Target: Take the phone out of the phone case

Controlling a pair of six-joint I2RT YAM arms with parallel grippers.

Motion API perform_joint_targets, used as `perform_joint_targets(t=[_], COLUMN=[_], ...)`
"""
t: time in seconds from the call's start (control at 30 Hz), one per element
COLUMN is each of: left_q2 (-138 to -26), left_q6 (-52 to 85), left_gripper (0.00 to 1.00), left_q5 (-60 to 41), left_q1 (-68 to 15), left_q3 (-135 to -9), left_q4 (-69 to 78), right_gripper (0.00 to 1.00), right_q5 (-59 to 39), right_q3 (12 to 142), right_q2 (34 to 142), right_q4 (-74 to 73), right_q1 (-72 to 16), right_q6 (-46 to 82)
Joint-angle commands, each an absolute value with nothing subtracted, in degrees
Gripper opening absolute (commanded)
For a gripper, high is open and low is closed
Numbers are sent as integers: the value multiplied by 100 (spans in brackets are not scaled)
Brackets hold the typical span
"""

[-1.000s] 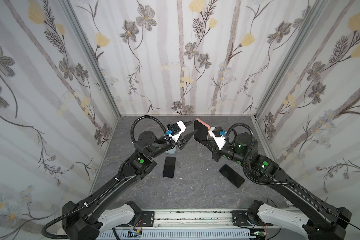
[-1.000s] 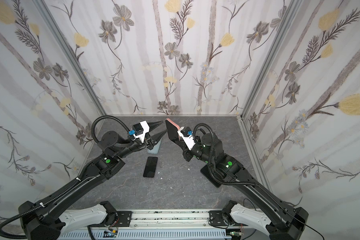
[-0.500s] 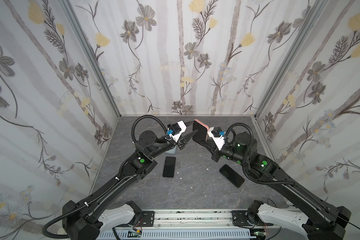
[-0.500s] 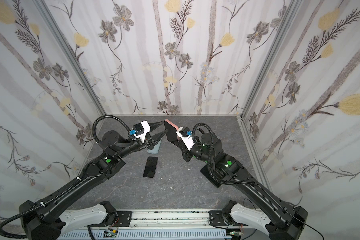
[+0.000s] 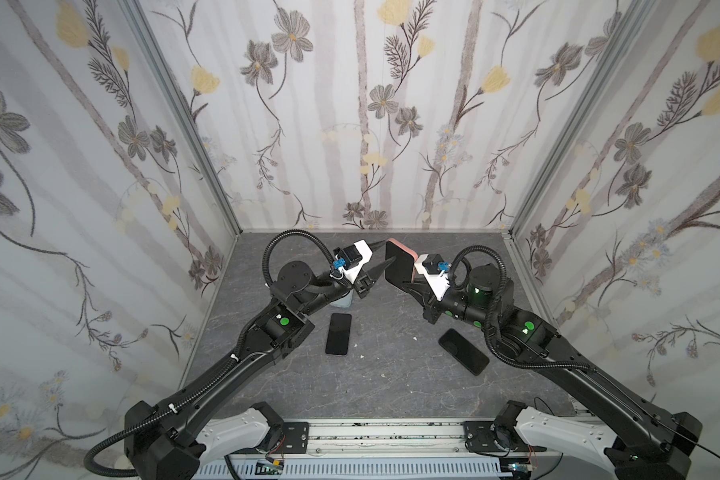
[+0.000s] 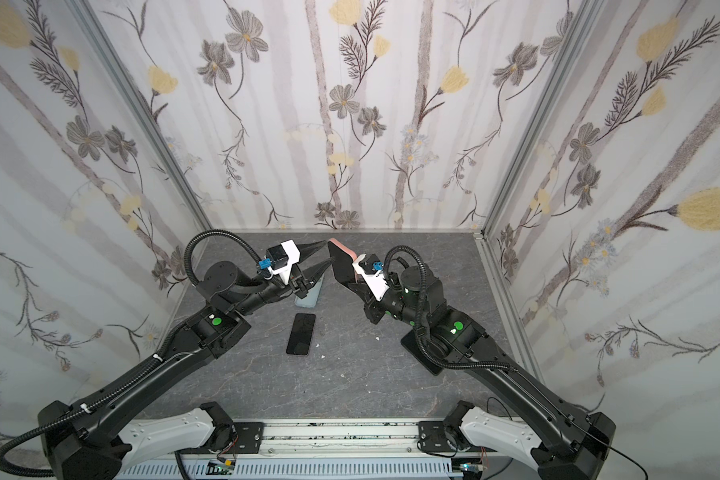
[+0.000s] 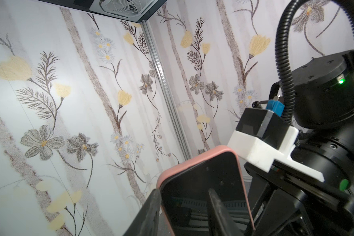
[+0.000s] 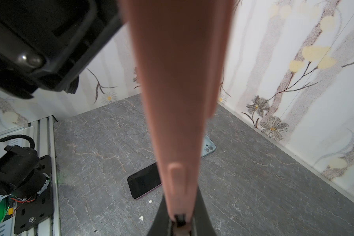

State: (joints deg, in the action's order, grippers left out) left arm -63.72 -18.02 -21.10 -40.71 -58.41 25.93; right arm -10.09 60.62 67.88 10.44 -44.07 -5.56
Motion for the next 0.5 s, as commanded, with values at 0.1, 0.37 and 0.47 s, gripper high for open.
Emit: perform_joint_targets(t=[0.1,0.37,0.47], left_q2=[-6363,-6407,-6425], left_q6=[-1890,-1854,-1854], left_gripper=[40,36,34], left_q5=[-2033,-2200,-2201], left_q1=[-4069,-4074,-4071], left_q3=[-5870,-5905,-5906], left_q4=[2698,2698,2704], right_gripper=[0,0,0], right_q5=[-1044,-1090,-1095], right_q3=[6099,6158,6168], right_q2=[6810,6880,6882], right_q4=[747,797,806], right_q1=[-4412,-4419,-4414], right_q6=[-629,-638,-636])
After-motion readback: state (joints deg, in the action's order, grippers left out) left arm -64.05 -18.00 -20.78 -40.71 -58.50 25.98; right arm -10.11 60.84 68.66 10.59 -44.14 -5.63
